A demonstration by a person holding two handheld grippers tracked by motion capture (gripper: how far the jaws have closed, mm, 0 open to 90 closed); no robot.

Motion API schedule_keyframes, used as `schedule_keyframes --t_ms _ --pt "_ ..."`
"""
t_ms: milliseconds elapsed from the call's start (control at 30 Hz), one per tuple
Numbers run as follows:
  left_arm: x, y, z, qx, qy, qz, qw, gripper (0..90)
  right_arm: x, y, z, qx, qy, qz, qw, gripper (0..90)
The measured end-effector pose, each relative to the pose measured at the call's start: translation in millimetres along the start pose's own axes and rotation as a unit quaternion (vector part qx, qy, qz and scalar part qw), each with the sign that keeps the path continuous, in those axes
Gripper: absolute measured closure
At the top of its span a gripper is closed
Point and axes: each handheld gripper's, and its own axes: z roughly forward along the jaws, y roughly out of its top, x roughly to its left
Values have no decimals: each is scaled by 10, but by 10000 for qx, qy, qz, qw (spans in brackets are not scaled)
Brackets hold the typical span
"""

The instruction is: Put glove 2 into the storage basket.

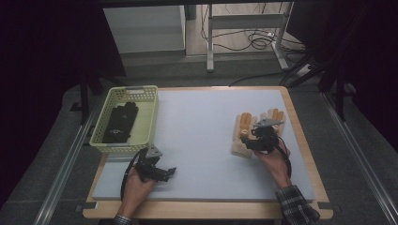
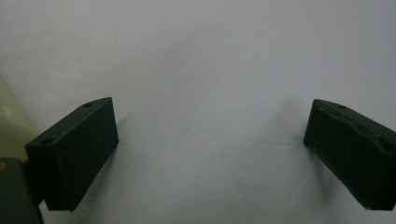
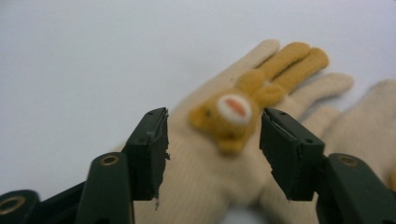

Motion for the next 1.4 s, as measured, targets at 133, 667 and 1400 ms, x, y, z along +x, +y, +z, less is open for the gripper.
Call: schedule_keyframes --t_ms 133,667,1400 --pt "0 0 0 -1 -1 -1 10000 29 -67 32 239 145 -3 31 9999 398" --pt "0 0 0 2 -1 -1 10000 29 517 130 244 37 805 -510 9954 546" --pt "-1 -1 0 -2 5 -1 10000 30 292 -145 288 256 414 -276 9984 666"
